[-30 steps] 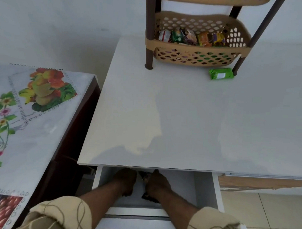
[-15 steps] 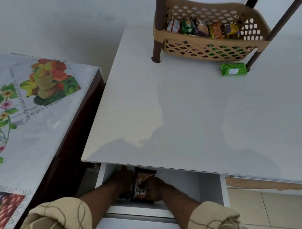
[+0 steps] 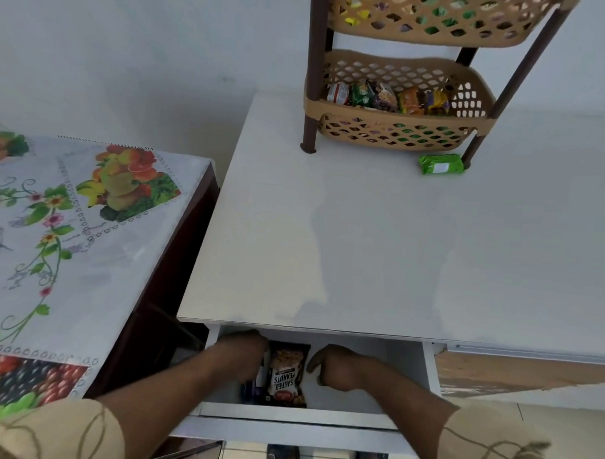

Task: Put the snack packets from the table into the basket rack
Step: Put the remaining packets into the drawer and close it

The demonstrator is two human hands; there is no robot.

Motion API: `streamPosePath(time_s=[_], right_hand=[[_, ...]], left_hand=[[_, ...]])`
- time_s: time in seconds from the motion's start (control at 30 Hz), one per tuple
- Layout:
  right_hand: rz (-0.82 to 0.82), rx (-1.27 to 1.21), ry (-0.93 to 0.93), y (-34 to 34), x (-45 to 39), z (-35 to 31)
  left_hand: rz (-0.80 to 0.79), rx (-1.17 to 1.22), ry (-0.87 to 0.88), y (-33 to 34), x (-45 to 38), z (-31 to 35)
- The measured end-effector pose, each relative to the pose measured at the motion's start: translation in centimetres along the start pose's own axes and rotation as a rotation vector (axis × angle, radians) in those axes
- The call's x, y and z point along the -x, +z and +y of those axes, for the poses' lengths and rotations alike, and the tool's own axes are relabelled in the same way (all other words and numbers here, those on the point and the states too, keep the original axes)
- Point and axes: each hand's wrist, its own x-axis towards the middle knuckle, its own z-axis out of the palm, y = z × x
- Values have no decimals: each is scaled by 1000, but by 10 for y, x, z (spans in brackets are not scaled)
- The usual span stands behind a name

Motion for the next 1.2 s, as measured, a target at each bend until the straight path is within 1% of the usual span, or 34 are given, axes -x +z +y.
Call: streamPosePath(time_s=[0.07, 0.13, 0.2, 0.3, 0.37, 0.47, 0.57, 0.63, 0.7, 0.77, 0.83, 0.9, 1.0, 1.2], right_hand=[[23, 23, 33, -7, 11, 1], [42, 53, 33, -14, 24, -2], [52, 113, 13, -22, 41, -6], [113, 209, -50, -38, 68, -16], [129, 202, -105, -50, 85, -24], [114, 52, -160, -72, 106, -34], [138, -256, -187, -97, 121, -35], [171, -409, -185, -113, 127, -32], [250, -492, -170, -128, 128, -26], [345, -539, -143, -142, 126, -18], [421, -569, -109, -154, 122, -9], [481, -593, -84, -166, 115, 1], [571, -590, -43, -180, 102, 16], [879, -282, 67, -218, 63, 49]], left_hand=[[5, -37, 23, -11, 11, 5], [-12, -19, 71, -23, 21, 11], [-33, 20, 169, -36, 33, 18], [-49, 37, 295, -58, 54, 28], [-43, 47, 364, -76, 66, 34], [3, 147, 442, -107, 75, 41], [146, 349, 461, -137, 66, 44], [315, 484, 430, -149, 47, 43], [510, 540, 341, -153, 22, 35], [671, 466, 233, -152, -7, 23], [768, 373, 130, -147, -30, 13], [827, 321, 44, -144, -46, 8], [824, 234, -23, -141, -64, 7], [851, 176, -73, -140, -88, -1]])
